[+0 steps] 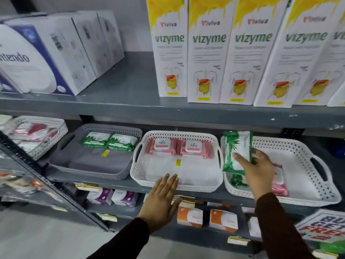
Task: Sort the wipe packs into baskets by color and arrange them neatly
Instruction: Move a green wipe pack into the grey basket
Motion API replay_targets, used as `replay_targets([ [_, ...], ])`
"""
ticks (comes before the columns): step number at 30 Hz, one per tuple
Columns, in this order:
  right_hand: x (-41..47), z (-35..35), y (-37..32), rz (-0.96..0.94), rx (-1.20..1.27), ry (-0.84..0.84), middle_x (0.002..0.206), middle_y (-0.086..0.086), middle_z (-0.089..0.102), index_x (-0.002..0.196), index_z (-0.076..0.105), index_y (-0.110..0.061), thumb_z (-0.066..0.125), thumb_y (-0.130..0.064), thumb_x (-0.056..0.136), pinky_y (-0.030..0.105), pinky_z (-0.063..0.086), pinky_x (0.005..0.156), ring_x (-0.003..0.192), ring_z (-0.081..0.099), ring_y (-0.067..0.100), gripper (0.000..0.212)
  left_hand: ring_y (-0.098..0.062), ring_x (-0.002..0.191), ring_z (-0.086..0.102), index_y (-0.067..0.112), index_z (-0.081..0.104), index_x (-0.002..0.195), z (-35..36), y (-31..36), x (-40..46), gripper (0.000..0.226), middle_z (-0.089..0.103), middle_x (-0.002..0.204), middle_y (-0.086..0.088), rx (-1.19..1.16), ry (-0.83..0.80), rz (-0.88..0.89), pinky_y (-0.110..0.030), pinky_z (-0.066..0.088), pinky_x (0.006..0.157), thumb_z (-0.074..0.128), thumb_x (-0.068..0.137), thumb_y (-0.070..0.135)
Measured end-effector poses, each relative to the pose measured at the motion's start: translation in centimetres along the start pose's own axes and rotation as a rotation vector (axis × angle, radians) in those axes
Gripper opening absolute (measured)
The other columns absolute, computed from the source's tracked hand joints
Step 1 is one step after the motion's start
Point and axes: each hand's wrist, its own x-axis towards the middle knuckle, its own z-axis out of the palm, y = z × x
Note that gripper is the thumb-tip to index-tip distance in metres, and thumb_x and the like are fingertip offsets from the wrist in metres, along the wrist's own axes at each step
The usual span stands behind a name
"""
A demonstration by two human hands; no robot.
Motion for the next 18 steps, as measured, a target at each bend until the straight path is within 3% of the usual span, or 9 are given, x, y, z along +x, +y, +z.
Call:
replay_targets([
  [4, -1.8, 5.4, -1.9, -0.020, 0.095, -0.156, 0.100, 0.002, 0.074, 0.128, 0.057, -0.015, 0.081, -0.005, 0.078, 0.017, 0.059, 0.067, 0.080, 0.074, 0.005, 0.056, -0.023, 0.147, 0.016, 0.009, 0.025, 0.150, -1.2, -5.6, -2.4, 0.063, 0.022, 0.158, -0.004, 0.019, 0.021, -0.062, -0.037, 0.012, 0.118, 0.034, 0.100, 0.046],
  [7, -4.0, 11.5, -2.7, -0.070, 0.093, -0.243, 0.091, -0.012, 0.076, 0.118, 0.055, -0.024, 0.081, 0.000, 0.078, 0.016, 0.059, 0.065, 0.077, 0.074, 0.000, 0.054, -0.024, 0.147, 0.018, 0.006, 0.028, 0.149, -1.9, -10.3, -4.5, 0.065, 0.024, 0.157, -0.007, 0.020, 0.029, -0.132, -0.037, 0.012, 0.118, 0.034, 0.099, 0.047],
  [9, -5.7, 16.2, -3.1, -0.089, 0.089, -0.325, 0.094, -0.012, 0.077, 0.112, 0.055, -0.032, 0.080, 0.002, 0.078, 0.022, 0.060, 0.066, 0.080, 0.075, 0.004, 0.054, -0.026, 0.146, 0.018, 0.006, 0.027, 0.149, -2.5, -13.5, -5.8, 0.068, 0.023, 0.157, -0.006, 0.017, 0.026, -0.184, -0.038, 0.012, 0.117, 0.027, 0.099, 0.051],
  [13, -9.4, 26.1, -4.3, -0.159, -0.018, -0.476, 0.107, -0.012, 0.068, 0.105, 0.053, -0.041, 0.081, -0.004, 0.078, 0.035, 0.059, 0.075, 0.090, 0.072, 0.017, 0.053, -0.028, 0.145, 0.025, 0.005, 0.032, 0.147, -3.7, -19.0, -8.1, 0.065, 0.029, 0.156, -0.008, 0.051, 0.022, -0.169, -0.037, 0.011, 0.117, 0.033, 0.098, 0.047],
  [16, -12.0, 33.5, -4.3, -0.162, -0.167, -0.550, 0.104, -0.006, 0.065, 0.103, 0.053, -0.037, 0.078, -0.013, 0.080, 0.020, 0.049, 0.070, 0.083, 0.065, 0.016, 0.041, -0.025, 0.144, 0.025, 0.005, 0.034, 0.146, -4.1, -23.0, -10.0, 0.063, 0.032, 0.155, -0.008, 0.042, 0.043, -0.183, -0.033, 0.007, 0.119, 0.037, 0.098, 0.044],
  [18, -13.0, 37.5, -3.8, -0.155, -0.241, -0.556, 0.101, -0.004, 0.064, 0.096, 0.054, -0.033, 0.073, -0.014, 0.084, 0.026, 0.043, 0.067, 0.084, 0.065, 0.022, 0.029, -0.023, 0.144, 0.024, 0.006, 0.034, 0.147, -4.3, -25.2, -11.1, 0.062, 0.032, 0.155, -0.007, 0.032, 0.055, -0.210, -0.033, 0.006, 0.119, 0.035, 0.098, 0.045],
])
